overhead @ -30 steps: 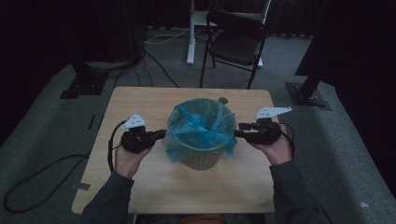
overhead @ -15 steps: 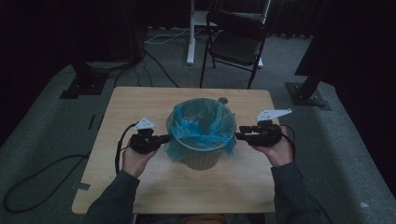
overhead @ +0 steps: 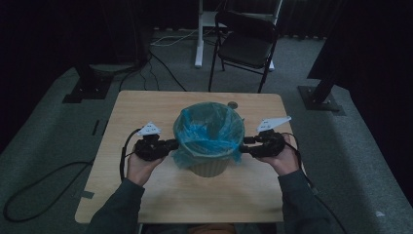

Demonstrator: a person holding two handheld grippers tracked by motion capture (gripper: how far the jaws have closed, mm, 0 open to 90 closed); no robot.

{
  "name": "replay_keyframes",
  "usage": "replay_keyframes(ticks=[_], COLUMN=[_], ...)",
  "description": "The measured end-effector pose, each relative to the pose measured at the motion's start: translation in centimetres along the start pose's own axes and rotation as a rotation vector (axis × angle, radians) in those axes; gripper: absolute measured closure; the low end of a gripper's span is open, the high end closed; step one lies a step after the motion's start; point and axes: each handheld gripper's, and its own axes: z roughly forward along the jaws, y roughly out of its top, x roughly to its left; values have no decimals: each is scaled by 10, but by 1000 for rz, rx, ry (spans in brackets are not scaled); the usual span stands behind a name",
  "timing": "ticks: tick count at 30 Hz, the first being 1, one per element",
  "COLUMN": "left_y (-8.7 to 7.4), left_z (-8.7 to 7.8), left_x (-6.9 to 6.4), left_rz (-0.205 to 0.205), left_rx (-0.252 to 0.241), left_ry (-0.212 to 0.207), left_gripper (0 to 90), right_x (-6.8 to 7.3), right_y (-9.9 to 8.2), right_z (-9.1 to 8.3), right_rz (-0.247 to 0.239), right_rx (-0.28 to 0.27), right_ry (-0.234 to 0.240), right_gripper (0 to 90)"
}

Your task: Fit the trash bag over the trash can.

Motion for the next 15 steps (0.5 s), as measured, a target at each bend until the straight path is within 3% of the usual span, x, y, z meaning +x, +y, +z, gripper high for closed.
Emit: replay_keyframes(ticks=[4, 5, 6, 13, 14, 15], left_y=[0, 0, 0, 0, -1, -1], left_z=[1, 1, 0, -4, -5, -5], left_x=[0, 0, -1, -2, -1, -1], left_rz=[2, 2, 5, 7, 3, 3], left_rx=[0, 0, -1, -8, -11, -11], left_ry=[-6, -6, -6, -3, -1, -1], left_gripper=[793, 800, 808, 824, 824, 824], right_x=[0, 0, 0, 1, 3, 3], right_y=[0, 0, -1, -6, -9, -9], right_z=[6, 6, 8, 12, 8, 8], right_rz=[-5, -5, -2, 1, -8, -8], right_rx=[5, 5, 4, 55, 30, 30], right_ry=[21, 21, 23, 6, 22, 22], right_gripper=[779, 779, 879, 900, 815, 815])
